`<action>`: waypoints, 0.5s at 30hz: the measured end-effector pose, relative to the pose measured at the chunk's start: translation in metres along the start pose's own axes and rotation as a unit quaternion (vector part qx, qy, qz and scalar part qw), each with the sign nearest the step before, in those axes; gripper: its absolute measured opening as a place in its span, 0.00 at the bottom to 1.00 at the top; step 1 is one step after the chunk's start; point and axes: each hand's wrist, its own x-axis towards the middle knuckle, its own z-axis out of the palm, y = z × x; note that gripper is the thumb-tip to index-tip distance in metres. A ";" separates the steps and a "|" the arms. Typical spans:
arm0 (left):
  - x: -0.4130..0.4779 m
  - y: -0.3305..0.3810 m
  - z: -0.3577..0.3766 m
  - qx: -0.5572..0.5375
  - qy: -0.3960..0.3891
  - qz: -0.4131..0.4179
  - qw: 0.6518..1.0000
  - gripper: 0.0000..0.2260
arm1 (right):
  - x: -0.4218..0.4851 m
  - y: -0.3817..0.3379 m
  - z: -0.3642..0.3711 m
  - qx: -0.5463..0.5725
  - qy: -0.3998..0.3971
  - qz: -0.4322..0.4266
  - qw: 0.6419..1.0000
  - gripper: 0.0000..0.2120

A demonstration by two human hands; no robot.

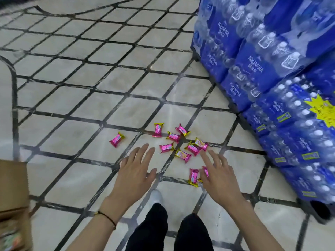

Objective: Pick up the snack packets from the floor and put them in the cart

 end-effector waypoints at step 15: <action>0.228 -0.090 0.212 0.015 -0.089 0.062 0.994 0.28 | 0.188 0.107 0.219 0.046 -0.100 0.021 0.994 0.27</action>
